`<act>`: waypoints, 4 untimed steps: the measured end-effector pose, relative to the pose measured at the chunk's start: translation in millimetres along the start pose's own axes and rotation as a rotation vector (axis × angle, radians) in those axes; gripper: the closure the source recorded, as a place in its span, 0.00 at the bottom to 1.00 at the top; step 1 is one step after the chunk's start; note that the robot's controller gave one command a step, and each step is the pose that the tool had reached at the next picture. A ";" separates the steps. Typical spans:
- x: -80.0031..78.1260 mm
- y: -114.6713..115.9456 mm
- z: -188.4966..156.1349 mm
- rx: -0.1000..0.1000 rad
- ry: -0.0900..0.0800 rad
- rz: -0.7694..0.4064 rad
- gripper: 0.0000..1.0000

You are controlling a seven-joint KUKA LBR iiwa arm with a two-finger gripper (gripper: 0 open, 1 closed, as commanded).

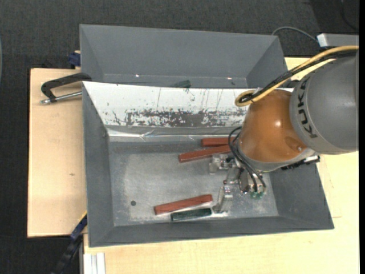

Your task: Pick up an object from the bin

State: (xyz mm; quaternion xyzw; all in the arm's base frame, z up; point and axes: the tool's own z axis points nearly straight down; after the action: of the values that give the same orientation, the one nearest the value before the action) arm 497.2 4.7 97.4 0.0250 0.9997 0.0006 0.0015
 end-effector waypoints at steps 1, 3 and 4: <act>-1.1 35.0 4.3 0.000 0.001 0.174 0.00; -3.6 100.6 27.4 -0.001 0.000 -0.017 1.00; -3.6 100.6 27.4 0.000 0.000 -0.017 1.00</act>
Offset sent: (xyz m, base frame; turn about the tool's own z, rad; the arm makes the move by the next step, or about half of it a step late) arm -0.0040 0.0481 -0.0274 0.0591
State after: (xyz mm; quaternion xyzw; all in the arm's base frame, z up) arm 505.9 105.0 70.2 0.0168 0.9999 0.0008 0.0017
